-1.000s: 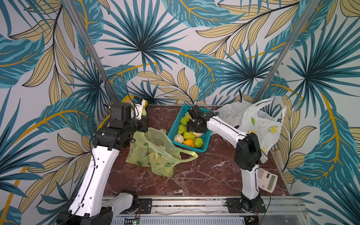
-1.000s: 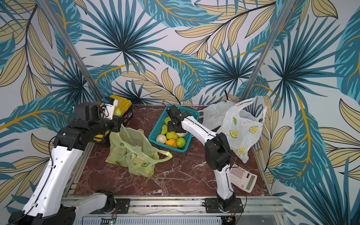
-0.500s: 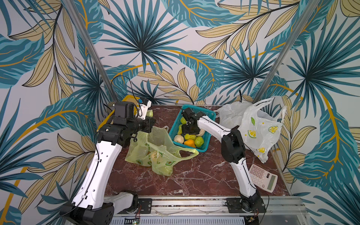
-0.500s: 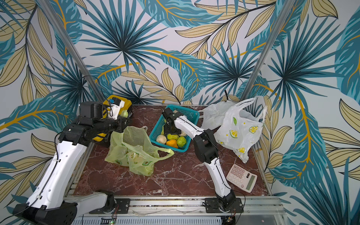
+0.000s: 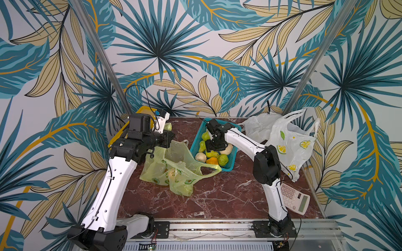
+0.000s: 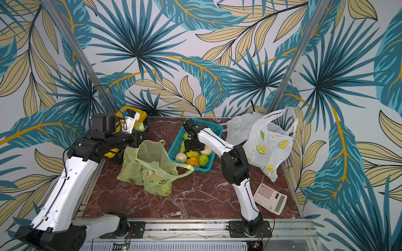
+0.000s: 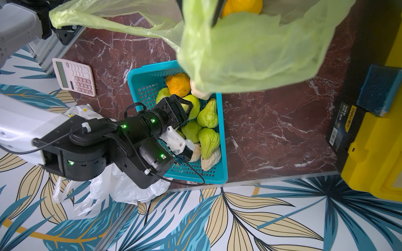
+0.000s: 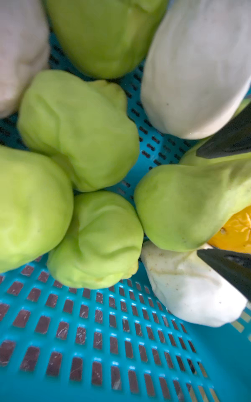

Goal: Place the pears into plastic bags & tie knots
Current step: Pick up the pear from the basket.

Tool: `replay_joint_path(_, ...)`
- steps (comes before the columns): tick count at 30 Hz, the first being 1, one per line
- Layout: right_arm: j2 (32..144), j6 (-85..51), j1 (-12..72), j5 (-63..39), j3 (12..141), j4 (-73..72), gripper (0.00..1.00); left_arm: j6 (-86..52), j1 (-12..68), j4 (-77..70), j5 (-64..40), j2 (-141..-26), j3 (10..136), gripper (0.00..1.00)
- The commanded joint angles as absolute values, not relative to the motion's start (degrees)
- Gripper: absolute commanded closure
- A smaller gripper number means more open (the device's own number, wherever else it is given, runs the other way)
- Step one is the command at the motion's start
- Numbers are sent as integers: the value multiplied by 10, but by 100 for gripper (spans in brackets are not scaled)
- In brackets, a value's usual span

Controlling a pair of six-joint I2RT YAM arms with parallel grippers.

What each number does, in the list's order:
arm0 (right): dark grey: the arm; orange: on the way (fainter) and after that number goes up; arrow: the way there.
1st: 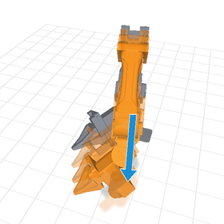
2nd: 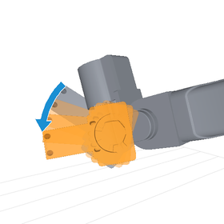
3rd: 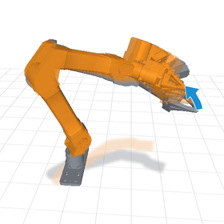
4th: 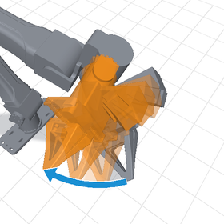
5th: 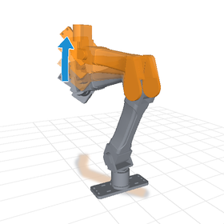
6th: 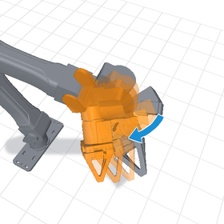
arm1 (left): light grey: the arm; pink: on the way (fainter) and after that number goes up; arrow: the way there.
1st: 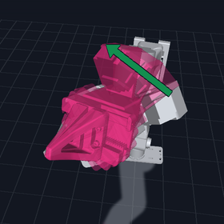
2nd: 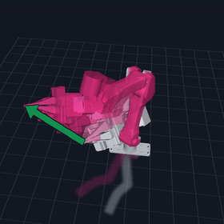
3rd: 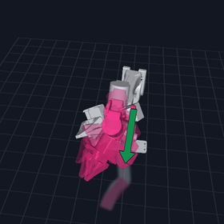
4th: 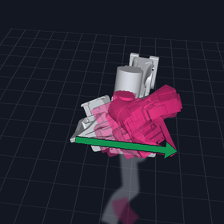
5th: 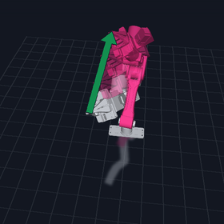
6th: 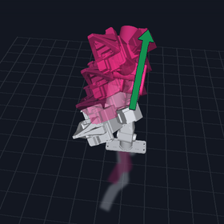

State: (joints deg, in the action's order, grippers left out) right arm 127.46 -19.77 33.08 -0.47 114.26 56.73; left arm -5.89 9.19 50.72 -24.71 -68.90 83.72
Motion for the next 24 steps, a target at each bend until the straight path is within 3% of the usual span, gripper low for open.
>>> replay_joint_path(1,1278,-176,334,-6,1124,606,25,-63,94,493,-254,-683,832,100)
replay_joint_path(7,1306,-174,334,-25,1091,572,27,-63,102,493,-252,-690,829,100)
replay_joint_path(10,1314,-181,333,2,1127,579,39,-63,109,493,-240,-694,829,100)
replay_joint_path(14,1221,-189,332,-5,1086,515,58,-62,110,494,-234,-687,824,100)
replay_joint_path(16,1172,-192,331,-12,1073,510,62,-59,110,493,-228,-686,823,100)
replay_joint_path(24,998,-213,346,-109,1003,507,67,-57,119,493,-230,-702,841,100)
